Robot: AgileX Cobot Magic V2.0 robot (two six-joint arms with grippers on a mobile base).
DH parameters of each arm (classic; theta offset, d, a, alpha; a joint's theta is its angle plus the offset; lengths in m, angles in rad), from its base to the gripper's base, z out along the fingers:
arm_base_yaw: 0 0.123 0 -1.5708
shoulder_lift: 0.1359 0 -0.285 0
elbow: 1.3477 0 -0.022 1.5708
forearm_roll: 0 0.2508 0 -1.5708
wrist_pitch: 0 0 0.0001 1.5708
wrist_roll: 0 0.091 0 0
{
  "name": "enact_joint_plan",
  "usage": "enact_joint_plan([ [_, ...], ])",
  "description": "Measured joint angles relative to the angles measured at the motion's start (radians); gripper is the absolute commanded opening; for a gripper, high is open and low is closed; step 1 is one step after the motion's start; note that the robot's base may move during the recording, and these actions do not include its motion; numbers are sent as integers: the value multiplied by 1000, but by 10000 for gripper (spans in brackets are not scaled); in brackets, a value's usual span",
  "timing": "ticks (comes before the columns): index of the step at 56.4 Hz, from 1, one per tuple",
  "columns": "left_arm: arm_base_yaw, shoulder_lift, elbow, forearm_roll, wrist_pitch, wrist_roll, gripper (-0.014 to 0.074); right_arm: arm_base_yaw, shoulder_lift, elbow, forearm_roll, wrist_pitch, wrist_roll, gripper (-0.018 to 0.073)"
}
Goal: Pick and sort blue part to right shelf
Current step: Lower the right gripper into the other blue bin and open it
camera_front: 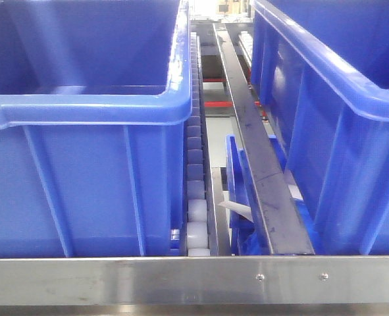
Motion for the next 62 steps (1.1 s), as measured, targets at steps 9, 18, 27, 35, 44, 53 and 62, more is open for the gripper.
enact_joint_plan([
  [9,0,-1,0,0,0,0,124,-1,138,0,33,-76,-6,209],
  [18,0,-1,0,0,0,0,124,-1,219,0,46,-127,-8,209],
  [27,0,-1,0,0,0,0,124,-1,249,0,47,-135,-8,368],
  [35,0,-1,0,0,0,0,124,-1,249,-20,47,-125,-8,613],
  [44,0,-1,0,0,0,0,124,-1,228,-38,48,-101,-8,566],
  [53,0,-1,0,0,0,0,124,-1,98,-35,50,-91,-8,431],
  [62,0,-1,0,0,0,0,124,-1,-90,41,50,-97,-8,141],
])
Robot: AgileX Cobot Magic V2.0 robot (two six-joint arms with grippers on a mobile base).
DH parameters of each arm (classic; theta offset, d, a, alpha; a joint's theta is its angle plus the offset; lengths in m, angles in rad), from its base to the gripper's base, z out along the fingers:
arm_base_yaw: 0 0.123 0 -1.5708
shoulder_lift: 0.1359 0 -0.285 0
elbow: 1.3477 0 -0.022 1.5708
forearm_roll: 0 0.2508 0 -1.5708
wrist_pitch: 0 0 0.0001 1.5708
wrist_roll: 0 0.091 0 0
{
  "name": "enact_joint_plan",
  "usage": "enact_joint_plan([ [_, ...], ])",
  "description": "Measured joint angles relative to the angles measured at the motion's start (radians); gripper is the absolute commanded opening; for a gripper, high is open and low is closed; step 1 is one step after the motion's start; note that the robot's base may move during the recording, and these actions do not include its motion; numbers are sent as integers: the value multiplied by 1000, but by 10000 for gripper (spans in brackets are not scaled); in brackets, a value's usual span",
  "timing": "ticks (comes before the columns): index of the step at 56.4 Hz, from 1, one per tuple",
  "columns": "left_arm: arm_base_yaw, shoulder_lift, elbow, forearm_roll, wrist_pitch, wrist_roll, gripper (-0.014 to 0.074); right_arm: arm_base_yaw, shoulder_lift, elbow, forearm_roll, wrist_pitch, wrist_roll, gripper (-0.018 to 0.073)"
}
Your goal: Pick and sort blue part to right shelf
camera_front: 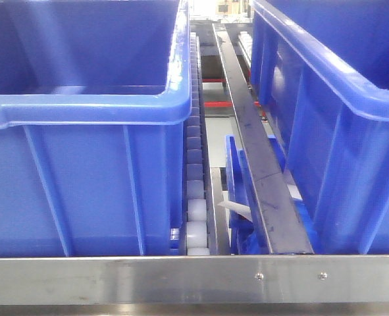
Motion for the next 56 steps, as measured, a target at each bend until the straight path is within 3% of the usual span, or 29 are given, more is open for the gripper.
enact_joint_plan([
  [6,0,0,0,0,0,0,124,0,-138,82,0,-11,0,29],
  [28,0,0,0,1,0,0,124,0,-803,469,12,-26,0,32],
  [42,0,0,0,7,2,0,124,0,-1245,630,23,21,0,32],
  [56,0,-2,0,10,4,0,124,0,-1360,650,34,38,0,32],
])
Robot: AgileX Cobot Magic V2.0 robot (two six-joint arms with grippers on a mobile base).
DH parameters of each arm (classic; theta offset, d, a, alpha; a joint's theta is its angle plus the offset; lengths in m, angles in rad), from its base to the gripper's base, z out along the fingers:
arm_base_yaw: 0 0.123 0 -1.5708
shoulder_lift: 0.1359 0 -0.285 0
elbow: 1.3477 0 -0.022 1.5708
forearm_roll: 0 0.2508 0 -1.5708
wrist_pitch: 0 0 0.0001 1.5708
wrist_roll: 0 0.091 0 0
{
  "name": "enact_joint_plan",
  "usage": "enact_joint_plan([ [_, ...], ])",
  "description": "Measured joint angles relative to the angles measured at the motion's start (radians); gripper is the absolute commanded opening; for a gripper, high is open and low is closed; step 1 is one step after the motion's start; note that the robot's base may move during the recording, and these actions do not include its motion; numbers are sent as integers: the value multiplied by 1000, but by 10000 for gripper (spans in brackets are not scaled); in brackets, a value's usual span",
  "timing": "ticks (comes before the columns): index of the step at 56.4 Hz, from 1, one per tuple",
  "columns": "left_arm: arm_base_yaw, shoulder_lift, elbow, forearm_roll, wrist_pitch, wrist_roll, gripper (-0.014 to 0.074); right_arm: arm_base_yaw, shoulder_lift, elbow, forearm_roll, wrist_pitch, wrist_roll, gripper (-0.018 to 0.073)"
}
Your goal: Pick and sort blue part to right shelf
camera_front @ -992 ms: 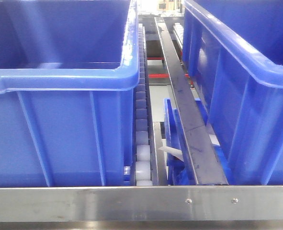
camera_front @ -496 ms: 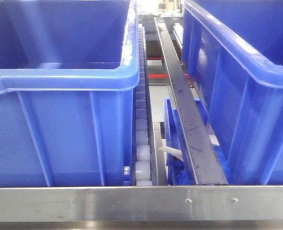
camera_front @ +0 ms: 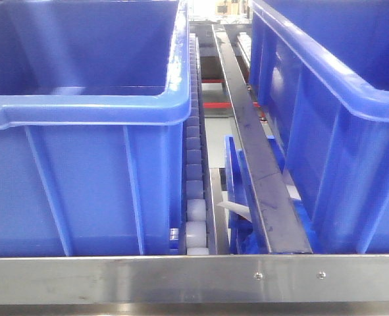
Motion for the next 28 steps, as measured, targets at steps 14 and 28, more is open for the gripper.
enact_joint_plan([
  [14,0,0,0,0,0,0,124,0,0,2,8,-13,0,32],
  [28,0,0,0,0,0,0,124,0,0,2,10,-13,0,32],
])
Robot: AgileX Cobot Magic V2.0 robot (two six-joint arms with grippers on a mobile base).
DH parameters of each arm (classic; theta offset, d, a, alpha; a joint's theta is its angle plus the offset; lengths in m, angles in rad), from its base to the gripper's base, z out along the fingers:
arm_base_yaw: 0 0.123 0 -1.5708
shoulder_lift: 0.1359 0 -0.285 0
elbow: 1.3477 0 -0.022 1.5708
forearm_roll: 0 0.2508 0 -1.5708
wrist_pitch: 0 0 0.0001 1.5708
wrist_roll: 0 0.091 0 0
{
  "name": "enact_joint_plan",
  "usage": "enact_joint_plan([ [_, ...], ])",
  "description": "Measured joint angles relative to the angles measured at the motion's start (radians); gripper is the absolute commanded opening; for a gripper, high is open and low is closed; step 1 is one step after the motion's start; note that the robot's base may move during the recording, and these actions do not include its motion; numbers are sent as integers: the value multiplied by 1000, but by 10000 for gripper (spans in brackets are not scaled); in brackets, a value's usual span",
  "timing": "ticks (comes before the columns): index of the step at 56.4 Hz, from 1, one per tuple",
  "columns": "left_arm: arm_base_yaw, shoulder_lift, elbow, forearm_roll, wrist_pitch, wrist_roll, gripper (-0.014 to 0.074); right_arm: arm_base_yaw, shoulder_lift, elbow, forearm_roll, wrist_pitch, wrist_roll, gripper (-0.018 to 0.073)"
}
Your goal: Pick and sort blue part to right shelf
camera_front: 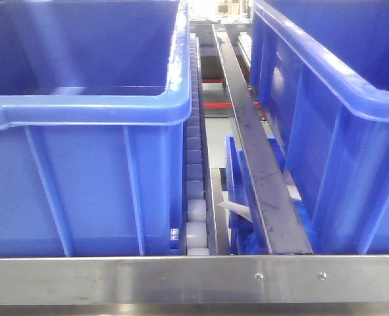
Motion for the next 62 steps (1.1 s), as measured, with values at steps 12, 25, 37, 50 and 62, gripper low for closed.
enact_joint_plan([
  [12,0,0,0,0,0,0,124,0,0,0,0,0,0,32],
  [25,135,-3,81,-103,-92,28,124,0,0,0,0,0,0,32],
  [37,283,-3,300,-186,-284,53,124,0,0,0,2,-2,0,32],
  [50,278,-3,484,-192,-473,53,124,0,0,0,2,-2,0,32],
  [62,238,-3,486,-192,-539,53,124,0,0,0,2,-2,0,32],
])
